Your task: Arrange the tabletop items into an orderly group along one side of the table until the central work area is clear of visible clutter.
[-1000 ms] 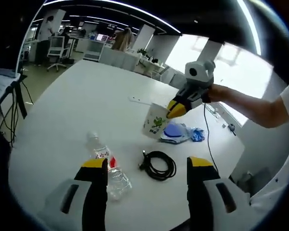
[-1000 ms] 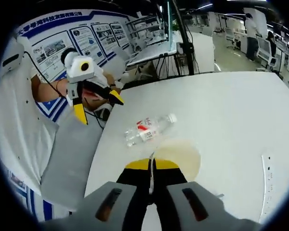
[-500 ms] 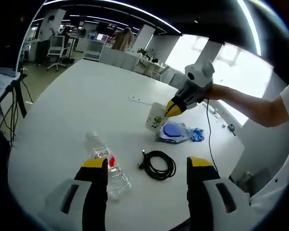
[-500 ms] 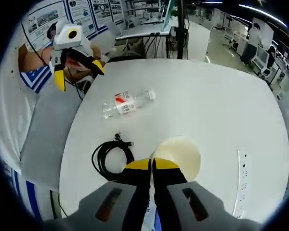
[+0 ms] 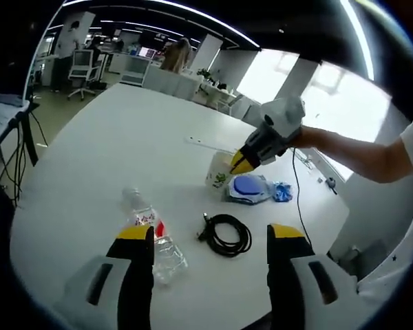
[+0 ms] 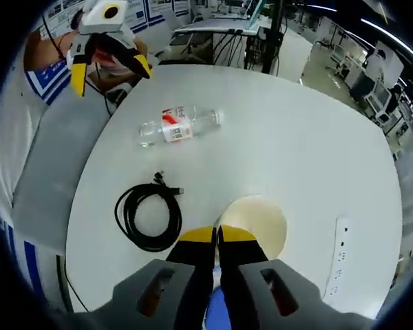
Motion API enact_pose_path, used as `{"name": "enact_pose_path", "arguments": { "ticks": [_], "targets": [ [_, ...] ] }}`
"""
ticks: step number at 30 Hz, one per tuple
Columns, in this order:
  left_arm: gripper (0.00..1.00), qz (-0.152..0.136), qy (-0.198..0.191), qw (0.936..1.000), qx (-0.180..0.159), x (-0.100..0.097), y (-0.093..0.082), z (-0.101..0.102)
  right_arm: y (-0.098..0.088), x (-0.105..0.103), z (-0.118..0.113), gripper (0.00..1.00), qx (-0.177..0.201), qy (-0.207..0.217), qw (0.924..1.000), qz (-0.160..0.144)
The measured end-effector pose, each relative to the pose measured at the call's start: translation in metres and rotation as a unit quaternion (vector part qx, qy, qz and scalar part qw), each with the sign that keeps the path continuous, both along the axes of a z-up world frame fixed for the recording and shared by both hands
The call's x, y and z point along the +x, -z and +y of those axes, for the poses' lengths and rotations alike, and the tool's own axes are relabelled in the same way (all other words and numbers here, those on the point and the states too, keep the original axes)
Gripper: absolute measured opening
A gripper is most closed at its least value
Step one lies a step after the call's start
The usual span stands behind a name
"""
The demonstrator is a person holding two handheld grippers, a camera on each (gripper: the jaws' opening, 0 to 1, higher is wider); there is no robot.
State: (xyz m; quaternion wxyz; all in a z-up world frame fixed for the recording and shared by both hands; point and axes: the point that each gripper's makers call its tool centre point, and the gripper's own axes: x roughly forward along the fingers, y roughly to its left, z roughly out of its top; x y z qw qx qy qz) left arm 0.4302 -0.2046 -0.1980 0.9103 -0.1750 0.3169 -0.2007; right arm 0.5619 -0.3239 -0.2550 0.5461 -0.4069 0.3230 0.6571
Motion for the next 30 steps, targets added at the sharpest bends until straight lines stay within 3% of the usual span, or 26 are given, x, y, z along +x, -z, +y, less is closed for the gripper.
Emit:
{"name": "enact_pose_path", "arguments": {
  "ticks": [11, 30],
  "targets": [
    [0.67, 0.003, -0.003, 1.0, 0.0, -0.003, 0.002, 0.002, 0.018, 0.005, -0.005, 0.0, -0.02, -0.016, 0.9992, -0.029],
    [0.67, 0.005, -0.004, 1.0, 0.0, -0.008, 0.003, 0.0, 0.024, 0.003, -0.008, 0.0, -0.02, -0.004, 0.9994, -0.027]
  ]
}}
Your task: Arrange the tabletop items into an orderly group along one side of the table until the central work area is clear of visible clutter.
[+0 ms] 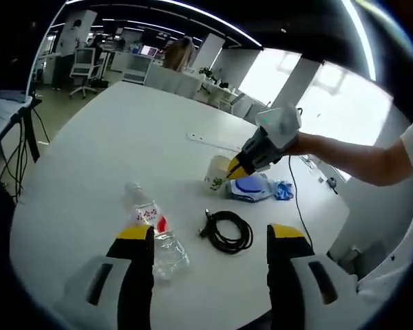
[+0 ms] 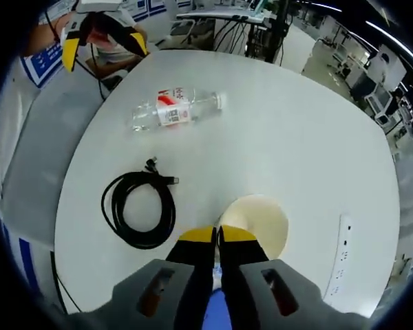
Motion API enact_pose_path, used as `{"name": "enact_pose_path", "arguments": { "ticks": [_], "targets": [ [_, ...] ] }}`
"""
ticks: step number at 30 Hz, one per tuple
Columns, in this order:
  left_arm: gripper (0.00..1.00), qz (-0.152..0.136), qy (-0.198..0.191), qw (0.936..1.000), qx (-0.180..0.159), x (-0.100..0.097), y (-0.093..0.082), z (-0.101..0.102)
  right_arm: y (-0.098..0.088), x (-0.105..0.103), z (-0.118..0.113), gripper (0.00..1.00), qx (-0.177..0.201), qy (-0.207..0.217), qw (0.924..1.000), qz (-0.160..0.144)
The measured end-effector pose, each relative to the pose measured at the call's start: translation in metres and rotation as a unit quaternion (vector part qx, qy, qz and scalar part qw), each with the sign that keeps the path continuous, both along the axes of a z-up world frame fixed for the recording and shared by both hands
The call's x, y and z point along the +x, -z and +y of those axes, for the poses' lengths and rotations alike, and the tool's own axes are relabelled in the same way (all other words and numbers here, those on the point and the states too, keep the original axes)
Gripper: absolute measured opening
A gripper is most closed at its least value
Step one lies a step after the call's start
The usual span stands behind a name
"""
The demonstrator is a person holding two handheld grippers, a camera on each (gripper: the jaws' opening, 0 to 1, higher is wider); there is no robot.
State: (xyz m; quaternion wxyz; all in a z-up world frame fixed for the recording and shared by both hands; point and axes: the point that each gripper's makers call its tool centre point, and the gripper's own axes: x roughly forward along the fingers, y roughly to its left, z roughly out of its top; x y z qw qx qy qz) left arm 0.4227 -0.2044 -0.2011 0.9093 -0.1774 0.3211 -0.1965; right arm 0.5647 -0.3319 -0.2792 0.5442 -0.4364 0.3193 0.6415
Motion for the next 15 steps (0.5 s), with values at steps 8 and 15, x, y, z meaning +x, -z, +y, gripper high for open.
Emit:
{"name": "enact_pose_path", "arguments": {
  "ticks": [8, 15],
  "targets": [
    [0.67, 0.0, 0.001, 1.0, 0.0, -0.0008, -0.0003, -0.001, -0.0006, -0.0032, 0.0006, 0.03, 0.004, 0.003, 1.0, 0.006],
    [0.67, 0.0, -0.001, 1.0, 0.0, -0.0011, 0.0, 0.0008, -0.0025, -0.0058, 0.0011, 0.06, 0.008, 0.004, 0.9999, 0.009]
  ]
}}
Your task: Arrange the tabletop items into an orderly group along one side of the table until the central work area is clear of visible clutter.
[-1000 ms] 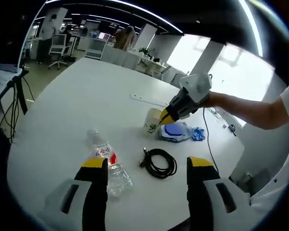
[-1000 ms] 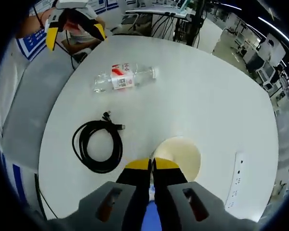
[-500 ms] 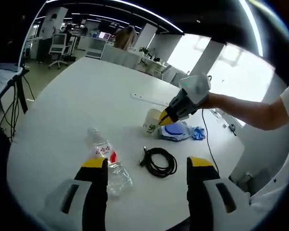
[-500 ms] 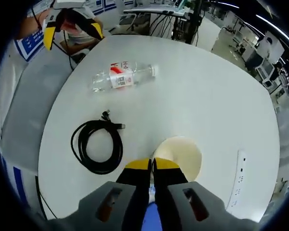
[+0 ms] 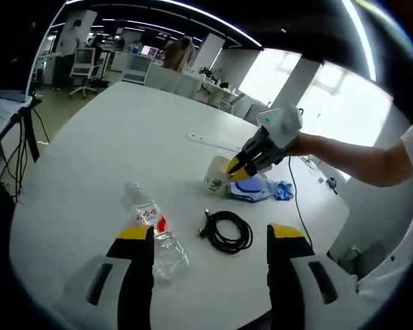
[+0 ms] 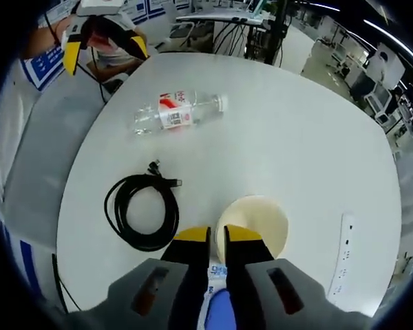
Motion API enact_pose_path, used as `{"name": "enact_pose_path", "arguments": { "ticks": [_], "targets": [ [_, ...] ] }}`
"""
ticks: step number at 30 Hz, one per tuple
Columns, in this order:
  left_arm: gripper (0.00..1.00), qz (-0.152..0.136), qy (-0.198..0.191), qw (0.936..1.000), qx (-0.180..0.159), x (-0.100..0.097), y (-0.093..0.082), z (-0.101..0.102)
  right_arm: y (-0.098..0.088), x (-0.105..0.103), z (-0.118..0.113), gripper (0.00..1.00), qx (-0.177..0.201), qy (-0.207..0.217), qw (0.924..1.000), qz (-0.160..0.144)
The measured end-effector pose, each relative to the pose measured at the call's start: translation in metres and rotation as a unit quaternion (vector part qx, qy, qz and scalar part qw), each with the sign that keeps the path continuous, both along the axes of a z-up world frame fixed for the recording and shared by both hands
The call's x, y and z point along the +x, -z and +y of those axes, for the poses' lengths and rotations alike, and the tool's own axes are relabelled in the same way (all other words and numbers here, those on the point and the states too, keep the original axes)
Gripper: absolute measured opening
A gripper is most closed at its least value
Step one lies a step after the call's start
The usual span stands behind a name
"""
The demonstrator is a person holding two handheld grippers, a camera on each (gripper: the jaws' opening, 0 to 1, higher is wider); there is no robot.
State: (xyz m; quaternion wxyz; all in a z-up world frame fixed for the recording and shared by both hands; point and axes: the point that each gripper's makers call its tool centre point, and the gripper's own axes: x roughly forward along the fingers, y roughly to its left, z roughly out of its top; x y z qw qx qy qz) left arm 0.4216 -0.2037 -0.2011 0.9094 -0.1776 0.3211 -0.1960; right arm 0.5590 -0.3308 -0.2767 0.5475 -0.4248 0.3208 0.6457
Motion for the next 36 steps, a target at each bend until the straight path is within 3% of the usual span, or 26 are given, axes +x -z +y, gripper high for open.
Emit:
{"name": "enact_pose_path", "arguments": {
  "ticks": [19, 36],
  "targets": [
    [0.67, -0.003, 0.0, 1.0, 0.0, 0.001, -0.002, 0.001, -0.013, -0.001, 0.003, 0.14, 0.017, 0.012, 0.9998, 0.001],
    [0.67, -0.01, -0.001, 0.9999, 0.001, 0.0, -0.009, 0.004, -0.041, -0.006, 0.01, 0.21, 0.056, 0.043, 0.9975, 0.007]
  ]
}}
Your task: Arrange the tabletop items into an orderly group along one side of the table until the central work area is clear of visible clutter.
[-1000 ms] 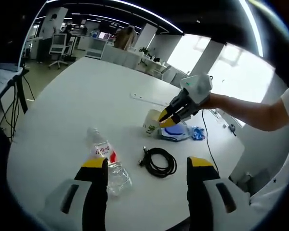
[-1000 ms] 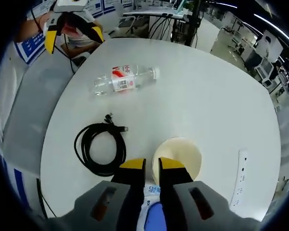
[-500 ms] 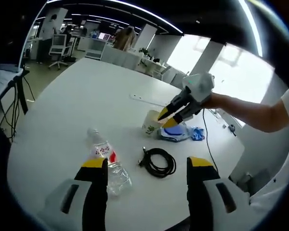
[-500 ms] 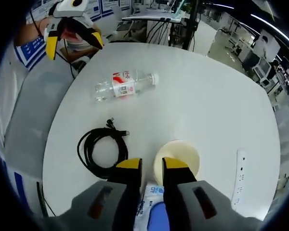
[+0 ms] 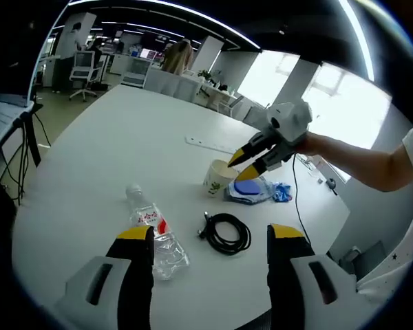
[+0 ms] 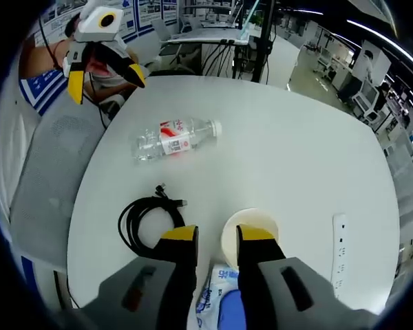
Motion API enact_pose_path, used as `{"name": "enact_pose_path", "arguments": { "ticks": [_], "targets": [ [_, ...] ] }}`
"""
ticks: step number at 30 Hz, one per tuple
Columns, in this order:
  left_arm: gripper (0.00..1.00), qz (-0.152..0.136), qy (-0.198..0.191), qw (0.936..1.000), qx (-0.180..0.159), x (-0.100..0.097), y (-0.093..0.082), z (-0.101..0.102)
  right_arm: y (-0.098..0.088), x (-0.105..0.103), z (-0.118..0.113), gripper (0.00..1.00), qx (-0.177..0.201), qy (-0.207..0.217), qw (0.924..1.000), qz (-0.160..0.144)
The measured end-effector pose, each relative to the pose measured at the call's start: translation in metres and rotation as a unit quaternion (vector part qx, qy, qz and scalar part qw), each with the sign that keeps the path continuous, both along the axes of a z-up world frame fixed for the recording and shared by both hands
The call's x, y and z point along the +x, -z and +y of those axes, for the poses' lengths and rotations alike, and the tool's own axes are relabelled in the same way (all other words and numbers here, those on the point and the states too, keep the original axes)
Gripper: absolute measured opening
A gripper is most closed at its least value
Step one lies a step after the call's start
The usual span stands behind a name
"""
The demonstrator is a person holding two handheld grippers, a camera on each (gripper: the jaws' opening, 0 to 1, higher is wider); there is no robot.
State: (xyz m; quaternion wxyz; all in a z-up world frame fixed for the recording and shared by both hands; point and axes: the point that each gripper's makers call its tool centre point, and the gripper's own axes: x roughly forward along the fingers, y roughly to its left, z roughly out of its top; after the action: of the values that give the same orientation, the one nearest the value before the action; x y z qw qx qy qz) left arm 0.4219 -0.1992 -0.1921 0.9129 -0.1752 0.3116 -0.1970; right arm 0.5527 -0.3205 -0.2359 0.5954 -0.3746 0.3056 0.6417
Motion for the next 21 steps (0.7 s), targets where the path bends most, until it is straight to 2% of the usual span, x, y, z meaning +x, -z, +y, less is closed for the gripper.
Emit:
{"name": "enact_pose_path", "arguments": {
  "ticks": [12, 21],
  "targets": [
    [0.68, -0.006, -0.002, 1.0, -0.001, -0.004, -0.007, 0.003, -0.024, -0.009, 0.015, 0.3, 0.042, 0.028, 0.9986, 0.016],
    [0.68, -0.011, -0.002, 0.9999, -0.001, -0.008, -0.012, 0.003, -0.044, -0.017, 0.032, 0.36, 0.086, 0.058, 0.9935, 0.047]
  ]
}}
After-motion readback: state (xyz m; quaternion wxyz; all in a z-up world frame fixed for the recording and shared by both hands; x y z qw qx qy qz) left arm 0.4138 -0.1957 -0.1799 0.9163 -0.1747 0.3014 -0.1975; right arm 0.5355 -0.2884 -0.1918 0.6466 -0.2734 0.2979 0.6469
